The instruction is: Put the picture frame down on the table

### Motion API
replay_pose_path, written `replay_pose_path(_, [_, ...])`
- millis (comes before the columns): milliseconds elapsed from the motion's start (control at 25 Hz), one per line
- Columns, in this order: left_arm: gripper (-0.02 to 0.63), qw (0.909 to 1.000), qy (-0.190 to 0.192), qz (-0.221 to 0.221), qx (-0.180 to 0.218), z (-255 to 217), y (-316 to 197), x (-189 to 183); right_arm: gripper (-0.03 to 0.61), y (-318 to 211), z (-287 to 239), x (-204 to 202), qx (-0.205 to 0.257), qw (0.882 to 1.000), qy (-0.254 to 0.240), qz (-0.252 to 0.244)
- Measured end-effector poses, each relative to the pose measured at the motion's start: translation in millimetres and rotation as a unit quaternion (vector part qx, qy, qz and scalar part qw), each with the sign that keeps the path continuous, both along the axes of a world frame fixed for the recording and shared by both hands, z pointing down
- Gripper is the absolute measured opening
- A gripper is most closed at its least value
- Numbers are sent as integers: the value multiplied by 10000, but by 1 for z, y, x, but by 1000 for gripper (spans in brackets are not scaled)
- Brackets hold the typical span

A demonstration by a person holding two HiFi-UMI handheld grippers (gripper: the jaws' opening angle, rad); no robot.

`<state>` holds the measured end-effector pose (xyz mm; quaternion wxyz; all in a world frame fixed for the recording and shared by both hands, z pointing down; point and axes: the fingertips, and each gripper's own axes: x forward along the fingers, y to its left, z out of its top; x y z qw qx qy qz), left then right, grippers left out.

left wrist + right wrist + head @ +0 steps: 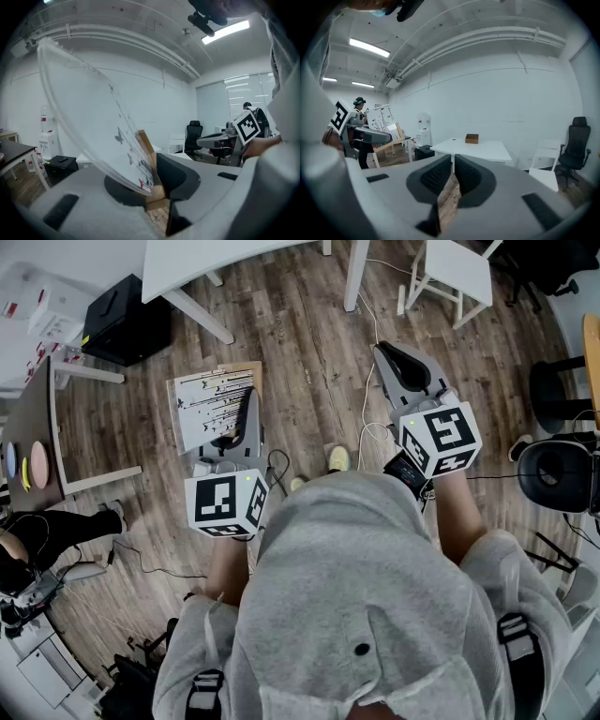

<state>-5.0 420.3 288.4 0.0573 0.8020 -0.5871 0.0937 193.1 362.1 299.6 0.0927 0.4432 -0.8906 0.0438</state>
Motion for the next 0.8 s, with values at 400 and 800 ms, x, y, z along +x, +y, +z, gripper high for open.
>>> replay_pose_path(400, [87,10000,-10,-86,11,1,4,4,43,3,0,1,-5,9997,-208,-119])
replay_pose_path(800, [87,9997,80,-192,-93,0,5,4,43,4,-9,1,12,9993,-316,-186])
